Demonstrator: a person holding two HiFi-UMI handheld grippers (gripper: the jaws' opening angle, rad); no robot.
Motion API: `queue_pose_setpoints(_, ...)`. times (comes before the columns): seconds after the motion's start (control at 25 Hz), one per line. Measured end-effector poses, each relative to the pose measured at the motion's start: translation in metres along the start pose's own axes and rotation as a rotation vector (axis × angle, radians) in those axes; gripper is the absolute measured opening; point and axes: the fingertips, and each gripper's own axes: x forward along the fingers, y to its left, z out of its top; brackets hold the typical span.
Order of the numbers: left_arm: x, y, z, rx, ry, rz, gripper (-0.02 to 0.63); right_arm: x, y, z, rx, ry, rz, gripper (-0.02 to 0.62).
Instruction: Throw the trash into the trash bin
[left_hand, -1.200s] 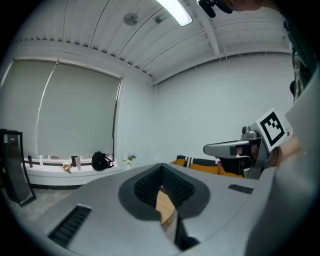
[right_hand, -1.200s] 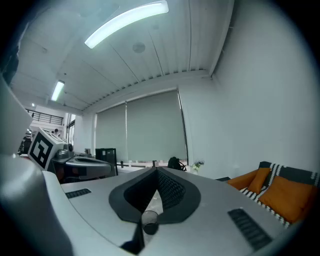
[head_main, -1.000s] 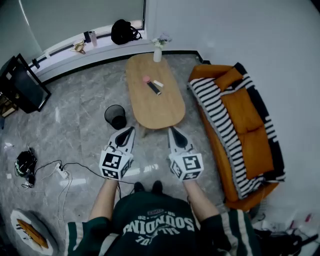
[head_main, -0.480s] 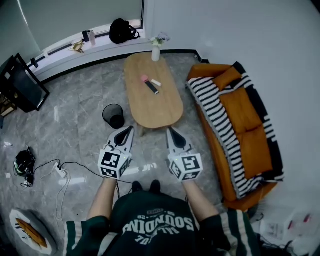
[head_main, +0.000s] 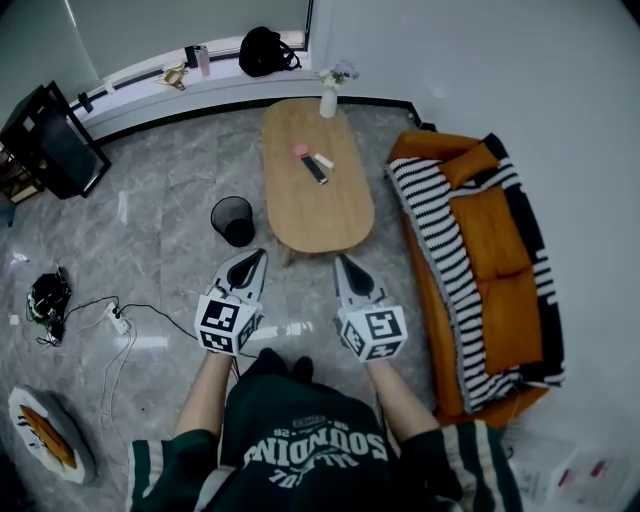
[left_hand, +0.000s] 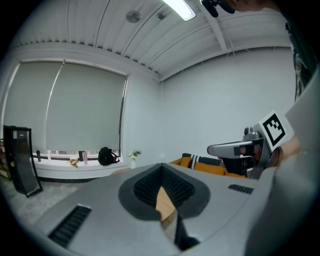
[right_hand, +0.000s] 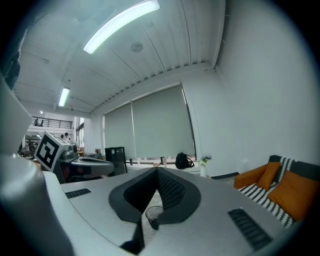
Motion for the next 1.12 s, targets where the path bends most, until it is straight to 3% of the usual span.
queue_pose_setpoints(0.28, 0.01, 0.017, -0.004, -0.018, -0.012, -0.004, -0.002, 0.027, -0.007, -0.006, 0.008, 0.013, 0.025, -0.003)
queue_pose_setpoints(0.56, 0.055, 0.054, -0.015, -0.041, 0.008, -0.01, 0.0, 0.079, -0.029, -0.01, 0.021, 0.022, 0.019, -0.003)
queue_pose_setpoints(1.12, 0.199, 0.217, -0.015, -0.064, 0.102, -0.113, 0.0, 0.304, -0.059, 0.001, 0.061, 0.097, -0.031, -0.003)
